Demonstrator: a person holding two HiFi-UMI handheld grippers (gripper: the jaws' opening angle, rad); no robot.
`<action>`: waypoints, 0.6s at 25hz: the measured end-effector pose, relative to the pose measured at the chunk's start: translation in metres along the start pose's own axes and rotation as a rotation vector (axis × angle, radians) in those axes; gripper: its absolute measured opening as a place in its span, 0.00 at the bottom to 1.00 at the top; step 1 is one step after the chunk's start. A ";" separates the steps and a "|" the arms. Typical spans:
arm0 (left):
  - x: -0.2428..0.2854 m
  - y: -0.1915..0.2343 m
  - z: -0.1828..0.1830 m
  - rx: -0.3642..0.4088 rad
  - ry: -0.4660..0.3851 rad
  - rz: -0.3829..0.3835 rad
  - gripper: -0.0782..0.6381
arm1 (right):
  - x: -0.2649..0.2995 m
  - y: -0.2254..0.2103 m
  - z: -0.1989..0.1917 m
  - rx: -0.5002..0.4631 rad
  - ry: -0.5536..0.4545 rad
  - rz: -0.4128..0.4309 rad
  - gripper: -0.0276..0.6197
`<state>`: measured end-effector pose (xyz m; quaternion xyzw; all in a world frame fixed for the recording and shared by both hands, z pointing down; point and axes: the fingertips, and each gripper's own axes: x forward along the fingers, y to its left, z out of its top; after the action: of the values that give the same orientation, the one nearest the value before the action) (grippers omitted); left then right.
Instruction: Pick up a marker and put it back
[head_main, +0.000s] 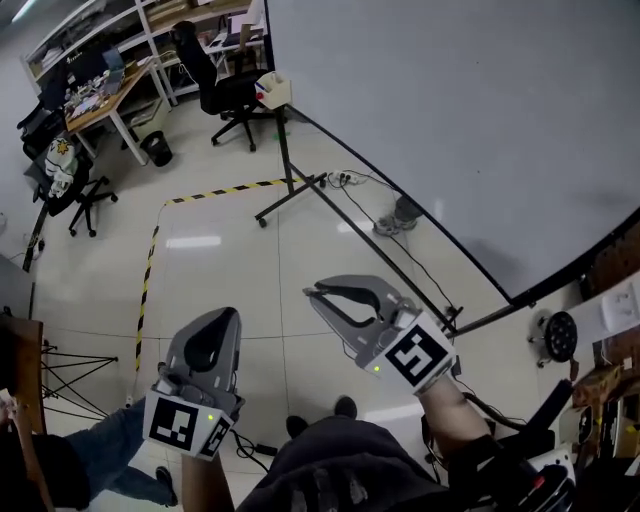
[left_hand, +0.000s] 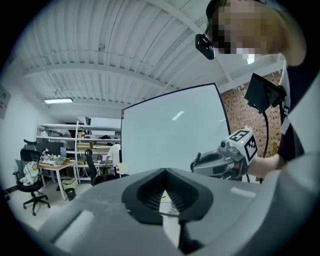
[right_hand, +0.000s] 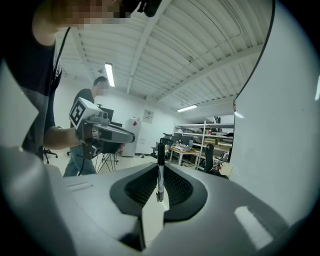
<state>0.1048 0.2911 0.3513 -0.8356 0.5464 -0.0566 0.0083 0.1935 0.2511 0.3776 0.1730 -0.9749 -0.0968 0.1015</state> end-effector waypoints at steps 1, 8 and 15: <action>-0.002 0.002 0.001 -0.010 -0.007 0.006 0.12 | 0.002 0.002 0.001 -0.006 -0.003 0.006 0.10; -0.007 0.006 0.014 -0.010 -0.045 0.024 0.12 | -0.005 0.002 0.015 -0.003 -0.065 -0.010 0.10; 0.001 0.003 0.006 0.004 -0.022 0.020 0.12 | -0.016 -0.007 0.015 0.043 -0.106 -0.027 0.10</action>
<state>0.1033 0.2887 0.3456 -0.8306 0.5546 -0.0487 0.0166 0.2069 0.2525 0.3588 0.1831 -0.9783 -0.0863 0.0445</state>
